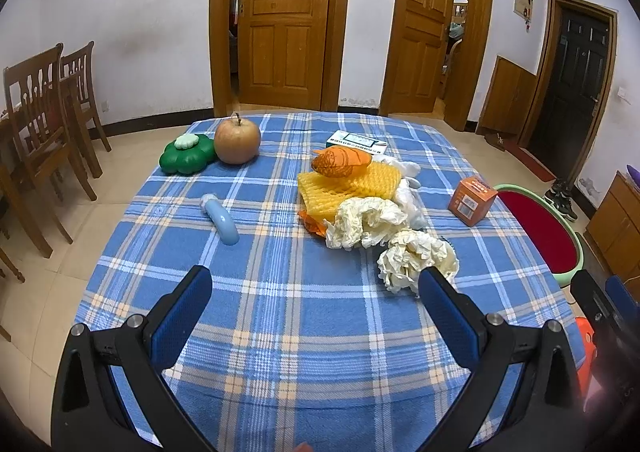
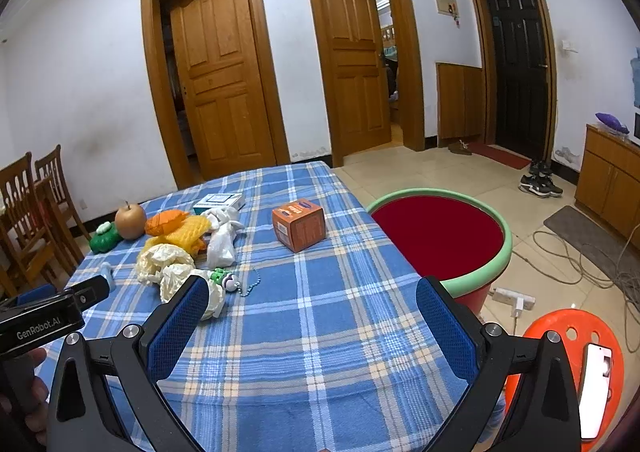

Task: Collect trash
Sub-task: 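Move both tools toward the table items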

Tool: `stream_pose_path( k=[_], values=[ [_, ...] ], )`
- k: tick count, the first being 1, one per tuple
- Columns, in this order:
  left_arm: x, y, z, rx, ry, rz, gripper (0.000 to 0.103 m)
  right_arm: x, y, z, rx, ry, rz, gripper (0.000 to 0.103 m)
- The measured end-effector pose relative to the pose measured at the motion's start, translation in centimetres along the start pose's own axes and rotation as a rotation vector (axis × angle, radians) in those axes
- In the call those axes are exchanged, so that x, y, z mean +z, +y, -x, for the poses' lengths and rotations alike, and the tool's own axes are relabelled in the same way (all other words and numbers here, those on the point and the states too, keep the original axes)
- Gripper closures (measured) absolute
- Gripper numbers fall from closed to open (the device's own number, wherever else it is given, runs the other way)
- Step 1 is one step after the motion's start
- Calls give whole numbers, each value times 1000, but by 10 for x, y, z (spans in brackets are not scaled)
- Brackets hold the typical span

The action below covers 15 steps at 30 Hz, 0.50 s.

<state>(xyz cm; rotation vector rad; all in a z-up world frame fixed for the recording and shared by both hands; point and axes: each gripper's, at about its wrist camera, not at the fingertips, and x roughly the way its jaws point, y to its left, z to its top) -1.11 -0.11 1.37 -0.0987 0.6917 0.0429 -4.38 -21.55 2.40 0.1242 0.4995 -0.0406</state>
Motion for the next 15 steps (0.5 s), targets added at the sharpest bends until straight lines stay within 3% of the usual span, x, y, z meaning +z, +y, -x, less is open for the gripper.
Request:
stream_pose_path(
  k=[15],
  values=[
    [5,7,4,8,-2,-3,2,2,4,-1,16,11,0,0]
  ],
)
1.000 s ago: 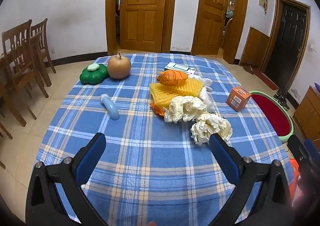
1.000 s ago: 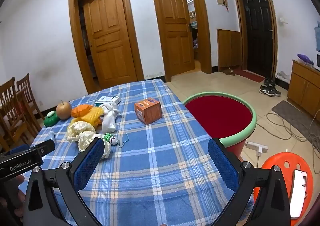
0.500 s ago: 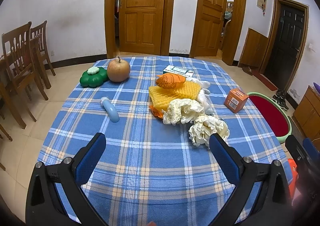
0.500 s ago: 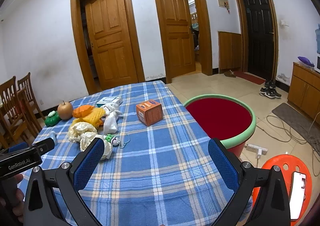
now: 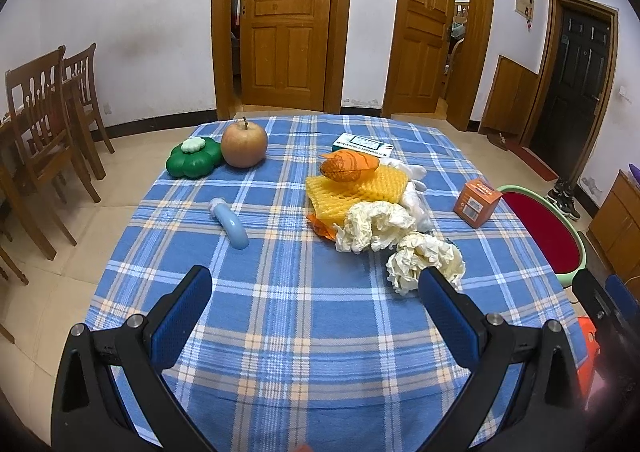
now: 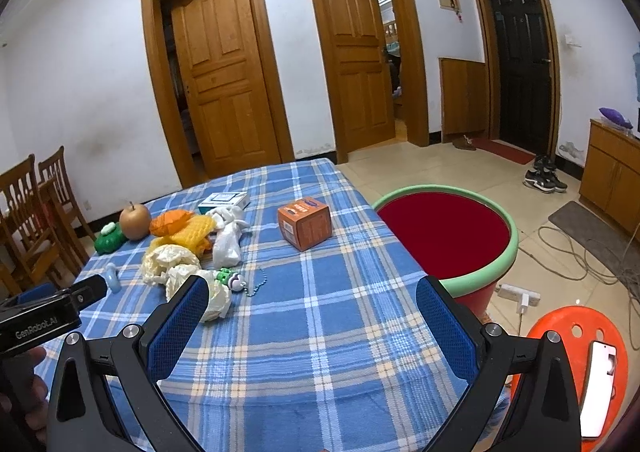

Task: Collect trash
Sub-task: 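Move both tools toward the table items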

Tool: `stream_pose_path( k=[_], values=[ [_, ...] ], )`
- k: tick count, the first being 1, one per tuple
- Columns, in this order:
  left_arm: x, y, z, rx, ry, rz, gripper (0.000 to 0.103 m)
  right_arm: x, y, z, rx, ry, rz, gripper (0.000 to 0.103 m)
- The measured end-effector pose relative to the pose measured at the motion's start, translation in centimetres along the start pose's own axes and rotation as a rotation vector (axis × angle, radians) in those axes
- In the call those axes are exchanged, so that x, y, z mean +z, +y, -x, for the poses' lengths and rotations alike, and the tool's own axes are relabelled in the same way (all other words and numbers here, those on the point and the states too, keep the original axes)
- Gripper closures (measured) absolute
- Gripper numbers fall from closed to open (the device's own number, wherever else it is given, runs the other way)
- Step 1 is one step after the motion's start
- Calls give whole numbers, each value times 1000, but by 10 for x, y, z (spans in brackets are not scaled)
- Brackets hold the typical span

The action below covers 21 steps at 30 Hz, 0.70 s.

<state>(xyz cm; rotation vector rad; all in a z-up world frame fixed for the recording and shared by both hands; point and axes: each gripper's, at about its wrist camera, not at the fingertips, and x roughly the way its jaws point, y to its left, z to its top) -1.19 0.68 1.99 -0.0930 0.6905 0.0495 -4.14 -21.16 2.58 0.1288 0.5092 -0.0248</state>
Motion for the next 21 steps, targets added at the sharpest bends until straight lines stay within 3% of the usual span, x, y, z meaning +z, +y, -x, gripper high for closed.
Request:
stream_pose_path(
  k=[21],
  values=[
    [17,30,-15,9,23,-6,2,12,22,-17,-67,61,1,0]
  ],
)
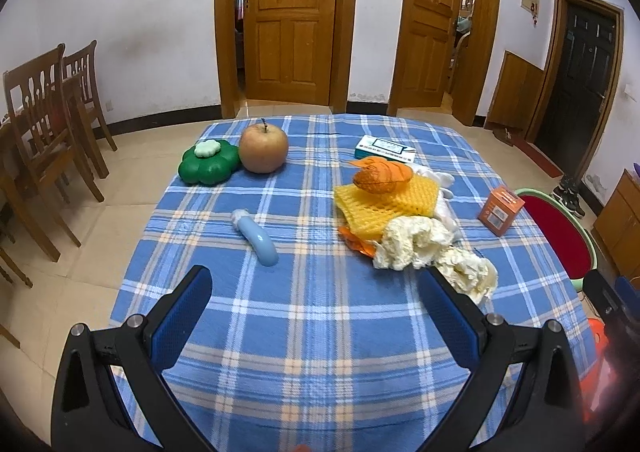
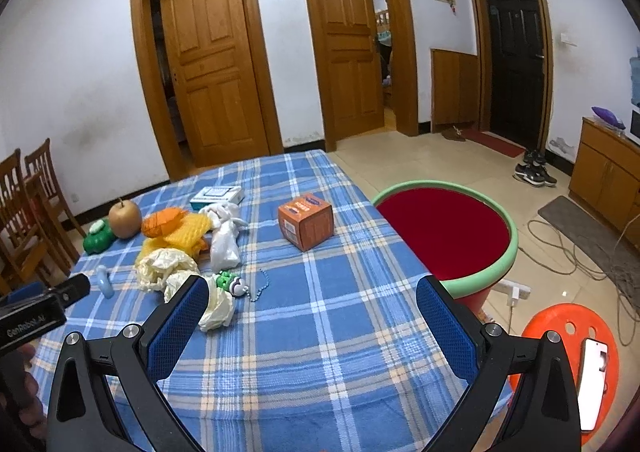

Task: Collect trash
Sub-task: 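Move both tools toward the table items, then grasp the light-blue tube with the left tool while the right tool grasps the orange box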

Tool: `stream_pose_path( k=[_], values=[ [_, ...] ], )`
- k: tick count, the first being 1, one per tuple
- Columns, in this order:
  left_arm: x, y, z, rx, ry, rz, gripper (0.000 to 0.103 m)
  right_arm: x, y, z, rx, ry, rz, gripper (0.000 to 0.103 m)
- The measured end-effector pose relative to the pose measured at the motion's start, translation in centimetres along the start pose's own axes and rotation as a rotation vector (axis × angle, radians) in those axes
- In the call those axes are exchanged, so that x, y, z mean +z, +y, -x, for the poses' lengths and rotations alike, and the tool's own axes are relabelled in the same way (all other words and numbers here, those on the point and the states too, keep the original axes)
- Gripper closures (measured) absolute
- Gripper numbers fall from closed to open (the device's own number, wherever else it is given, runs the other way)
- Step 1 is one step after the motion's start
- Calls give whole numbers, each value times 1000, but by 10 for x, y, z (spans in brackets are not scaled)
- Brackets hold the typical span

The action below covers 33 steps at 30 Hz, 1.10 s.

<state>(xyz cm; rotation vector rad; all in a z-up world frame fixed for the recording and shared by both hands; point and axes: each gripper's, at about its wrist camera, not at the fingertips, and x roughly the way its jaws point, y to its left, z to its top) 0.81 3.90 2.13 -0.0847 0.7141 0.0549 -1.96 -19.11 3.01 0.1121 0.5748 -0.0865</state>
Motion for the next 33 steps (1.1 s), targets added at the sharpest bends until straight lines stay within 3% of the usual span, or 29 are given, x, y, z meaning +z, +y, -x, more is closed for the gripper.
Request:
stream_pose_path(
  k=[17,25,33],
  values=[
    [17,26,-40,-95,70,6,2,9,13,-31,-60,56,-44,0],
    [19,46,-50,-31,83,43,2,16,13,-48,-70,96,-24,0],
    [22,70,-61,65,109,117,2,36,11,-75,-12,167,25,0]
  ],
)
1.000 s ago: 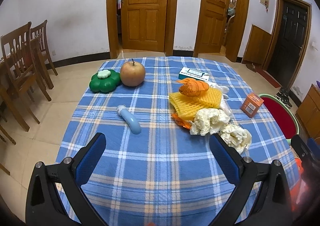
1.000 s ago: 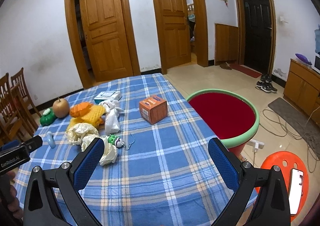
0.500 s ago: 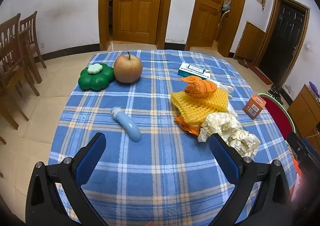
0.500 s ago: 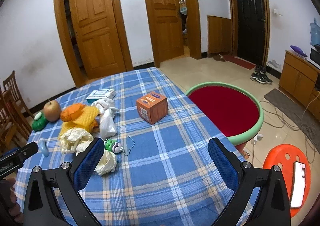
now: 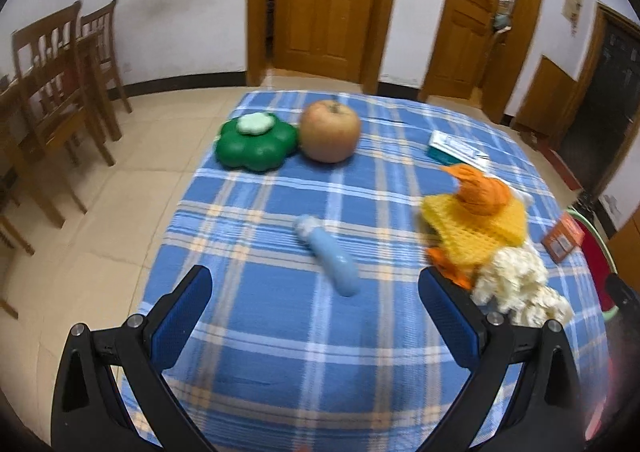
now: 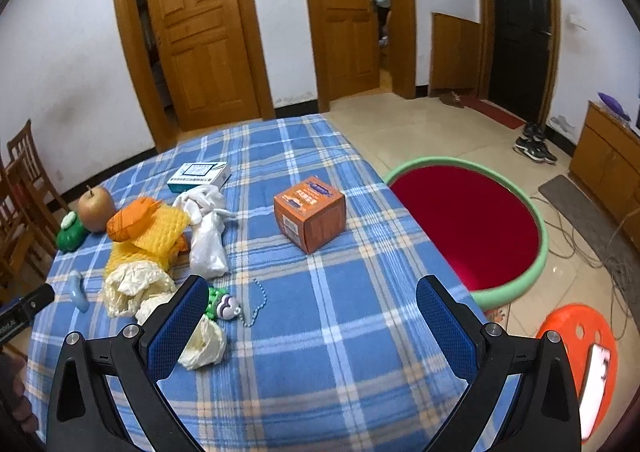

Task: Collect trash
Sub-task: 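Grasp the light-blue tube with the left tool while the right tool grasps the orange box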

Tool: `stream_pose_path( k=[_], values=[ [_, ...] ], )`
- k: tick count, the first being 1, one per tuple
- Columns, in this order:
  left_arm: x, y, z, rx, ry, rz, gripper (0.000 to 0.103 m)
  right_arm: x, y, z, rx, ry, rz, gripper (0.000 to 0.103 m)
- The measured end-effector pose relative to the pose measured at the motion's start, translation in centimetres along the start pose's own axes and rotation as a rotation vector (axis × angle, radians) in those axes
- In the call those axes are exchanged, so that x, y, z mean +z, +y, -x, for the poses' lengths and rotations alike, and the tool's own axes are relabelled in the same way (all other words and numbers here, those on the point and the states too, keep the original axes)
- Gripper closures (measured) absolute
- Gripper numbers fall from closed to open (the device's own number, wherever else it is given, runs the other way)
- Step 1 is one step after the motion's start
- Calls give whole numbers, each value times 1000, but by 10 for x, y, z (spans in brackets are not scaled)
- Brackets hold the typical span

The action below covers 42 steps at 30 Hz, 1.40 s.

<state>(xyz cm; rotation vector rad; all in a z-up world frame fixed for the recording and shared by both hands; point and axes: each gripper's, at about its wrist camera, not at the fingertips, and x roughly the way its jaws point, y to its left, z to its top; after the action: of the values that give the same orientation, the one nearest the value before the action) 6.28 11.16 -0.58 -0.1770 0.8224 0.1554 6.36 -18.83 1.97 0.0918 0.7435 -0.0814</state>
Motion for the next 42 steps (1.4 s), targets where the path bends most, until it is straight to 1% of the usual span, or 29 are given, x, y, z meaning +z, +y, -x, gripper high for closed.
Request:
stream_pose_path(
  k=[3,5,8,10,13,16,18,20,22,24,26,28,29,31,38,39,40,42],
  values=[
    [1,8,-5,48,13,42,2,9,-2,-10,2,9,40,0],
    [1,9,-7,61,14,60,3,16,-4,-19,7,19,71,0],
    [1,4,-13,52,32,81,7,25,-6,-35,22,36,126,0],
    [1,-1,-17,21,60,96,11,28,-7,-43,37,48,147,0],
    [2,-13,-24,5,76,76,17,33,-8,-56,53,58,171,0],
    [5,-24,-31,-11,91,54,27,38,-11,-67,58,58,170,0],
    [8,-28,-37,-16,104,49,38,41,-14,-76,66,70,166,0],
    [9,-29,-44,-24,122,56,47,43,-15,-83,70,85,162,1],
    [10,-29,-50,-23,137,61,51,45,-15,-88,81,93,163,2],
    [9,-27,-54,-20,149,69,59,46,-13,-92,93,97,167,2],
    [7,-26,-58,-29,155,77,64,46,-12,-96,106,107,169,9],
    [6,-26,-61,-34,161,76,65,46,-11,-100,112,121,171,21],
    [5,-26,-63,-35,163,74,65,45,-11,-103,118,132,172,25],
    [5,-26,-63,-31,153,70,65,44,-9,-108,132,151,171,40],
    [8,-24,-67,-18,147,80,65,39,-10,-104,169,138,153,43],
    [7,-22,-66,-17,141,90,72,38,-10,-102,172,131,147,43],
    [8,-23,-67,-8,138,97,76,38,-12,-99,173,126,143,43],
    [8,-20,-68,-19,134,107,81,37,-15,-92,174,110,128,43]
  ],
)
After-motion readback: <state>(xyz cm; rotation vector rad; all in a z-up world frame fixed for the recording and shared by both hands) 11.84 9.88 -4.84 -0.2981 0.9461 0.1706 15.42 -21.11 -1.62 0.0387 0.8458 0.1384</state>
